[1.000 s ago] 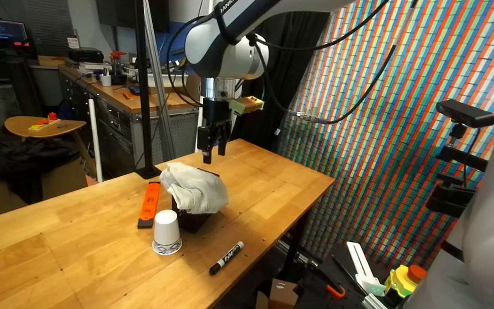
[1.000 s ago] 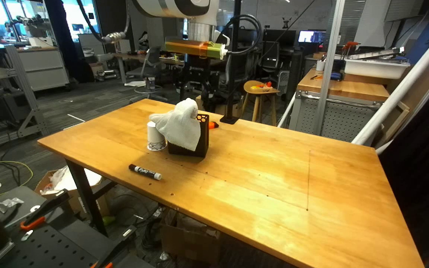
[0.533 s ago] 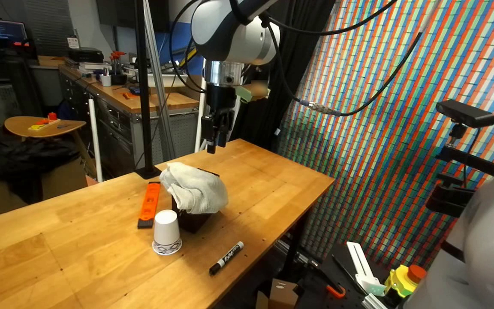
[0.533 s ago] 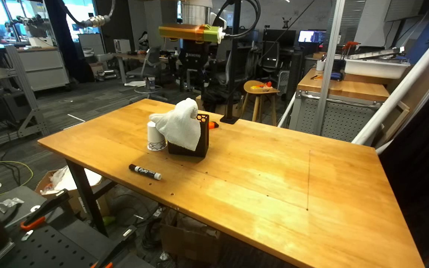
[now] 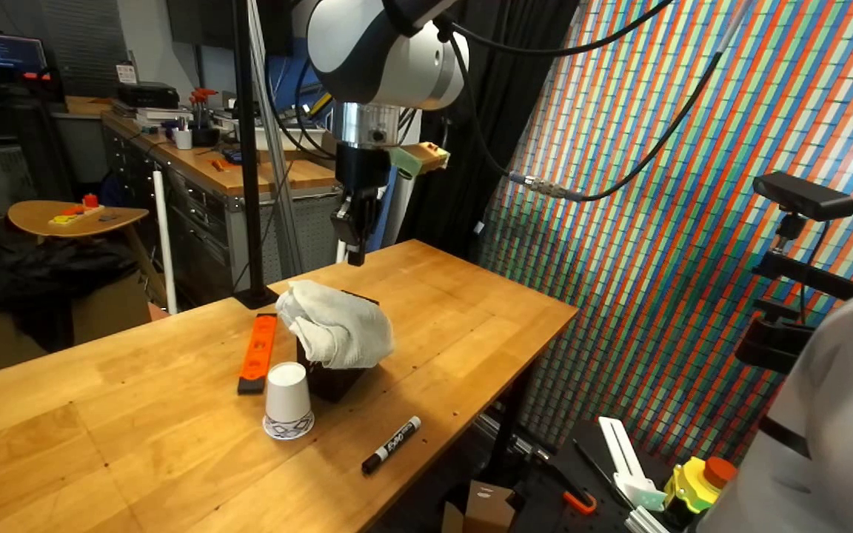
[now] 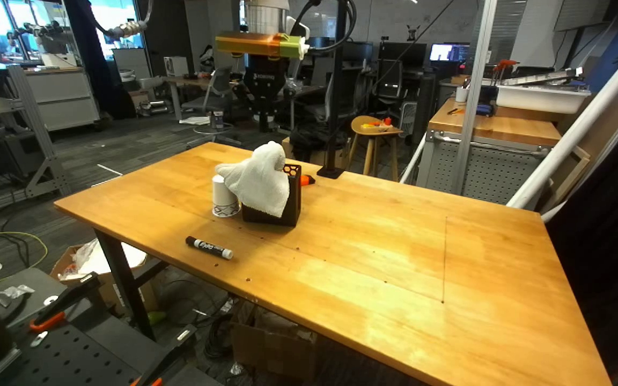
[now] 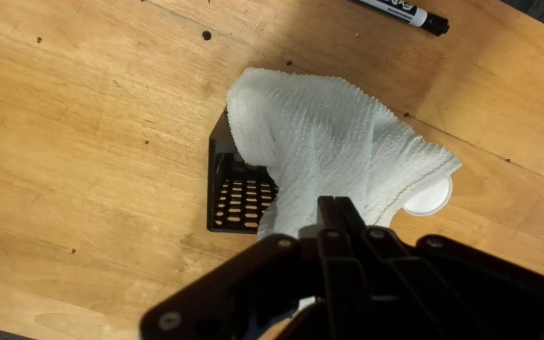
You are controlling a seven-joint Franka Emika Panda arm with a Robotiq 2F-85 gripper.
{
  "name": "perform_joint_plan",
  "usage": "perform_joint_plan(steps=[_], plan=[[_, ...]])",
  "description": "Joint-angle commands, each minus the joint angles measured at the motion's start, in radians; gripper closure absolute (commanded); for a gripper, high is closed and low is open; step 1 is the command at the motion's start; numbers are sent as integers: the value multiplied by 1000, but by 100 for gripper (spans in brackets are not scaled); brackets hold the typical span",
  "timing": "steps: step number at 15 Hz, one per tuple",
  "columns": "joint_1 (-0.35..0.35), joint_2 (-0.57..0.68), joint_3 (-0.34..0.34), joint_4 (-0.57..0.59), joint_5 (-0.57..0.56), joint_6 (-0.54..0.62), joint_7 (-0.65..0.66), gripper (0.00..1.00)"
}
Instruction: Pick up the towel and put it in the box
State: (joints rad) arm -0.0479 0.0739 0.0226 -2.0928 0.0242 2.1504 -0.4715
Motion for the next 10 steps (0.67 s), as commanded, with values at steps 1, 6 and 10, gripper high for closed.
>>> perform_joint_plan(steps=[1, 6, 10], plan=[[19, 10, 3, 11, 4, 26, -24, 100], [17, 60, 0, 42, 11, 67, -32, 100], [1, 117, -3, 78, 28, 91, -29, 100]])
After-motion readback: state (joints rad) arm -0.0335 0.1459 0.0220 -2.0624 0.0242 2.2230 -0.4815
